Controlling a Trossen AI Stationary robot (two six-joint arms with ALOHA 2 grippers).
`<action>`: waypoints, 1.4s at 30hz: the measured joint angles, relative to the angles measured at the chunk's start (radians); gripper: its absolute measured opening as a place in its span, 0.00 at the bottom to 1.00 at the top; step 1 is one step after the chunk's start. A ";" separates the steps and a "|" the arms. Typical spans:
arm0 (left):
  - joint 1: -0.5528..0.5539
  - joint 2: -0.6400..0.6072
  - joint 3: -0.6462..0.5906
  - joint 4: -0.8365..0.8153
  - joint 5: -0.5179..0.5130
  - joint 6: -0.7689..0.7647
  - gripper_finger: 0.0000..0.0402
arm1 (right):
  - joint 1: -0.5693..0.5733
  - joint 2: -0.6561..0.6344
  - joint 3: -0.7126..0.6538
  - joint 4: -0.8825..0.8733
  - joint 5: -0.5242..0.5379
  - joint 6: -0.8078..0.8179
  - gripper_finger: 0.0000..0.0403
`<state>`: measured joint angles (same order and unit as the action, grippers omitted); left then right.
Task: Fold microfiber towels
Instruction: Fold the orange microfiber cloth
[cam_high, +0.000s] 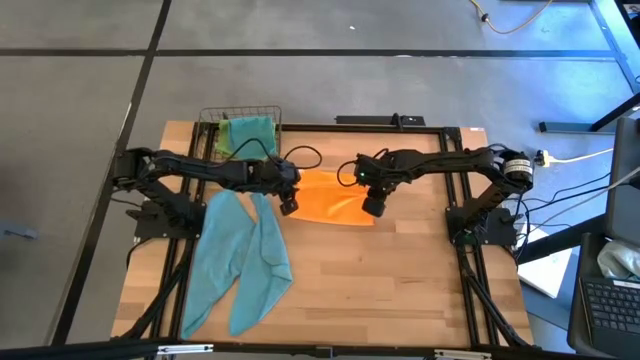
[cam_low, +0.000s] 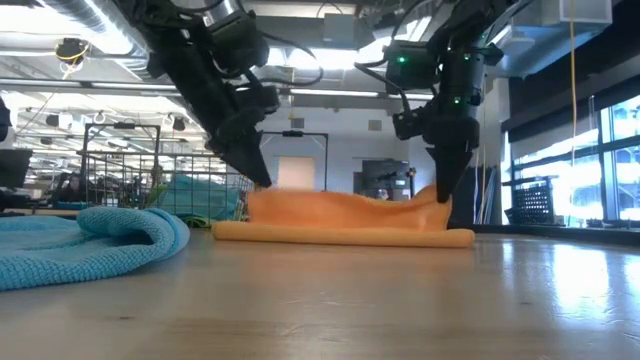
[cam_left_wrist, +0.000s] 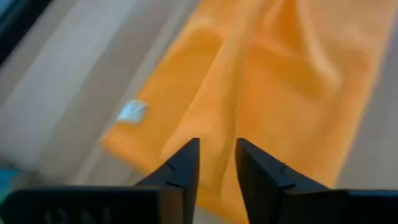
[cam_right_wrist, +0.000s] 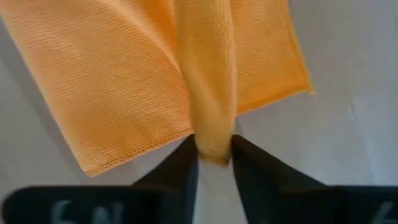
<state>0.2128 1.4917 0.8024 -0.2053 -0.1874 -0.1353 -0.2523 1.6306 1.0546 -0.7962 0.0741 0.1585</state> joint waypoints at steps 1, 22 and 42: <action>0.001 -0.007 0.000 -0.014 -0.029 -0.013 0.26 | 0.000 0.000 0.000 -0.001 0.011 0.016 0.29; -0.130 -0.038 0.162 -0.238 -0.002 -0.290 0.31 | 0.000 -0.041 0.000 -0.054 0.181 0.011 0.53; -0.357 -0.004 0.165 -0.251 -0.095 -0.019 0.31 | -0.060 -0.371 -0.019 0.251 -0.470 -0.215 0.41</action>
<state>-0.1444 1.4880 0.9670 -0.4564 -0.2823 -0.1544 -0.3122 1.2599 1.0359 -0.5452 -0.3954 -0.0567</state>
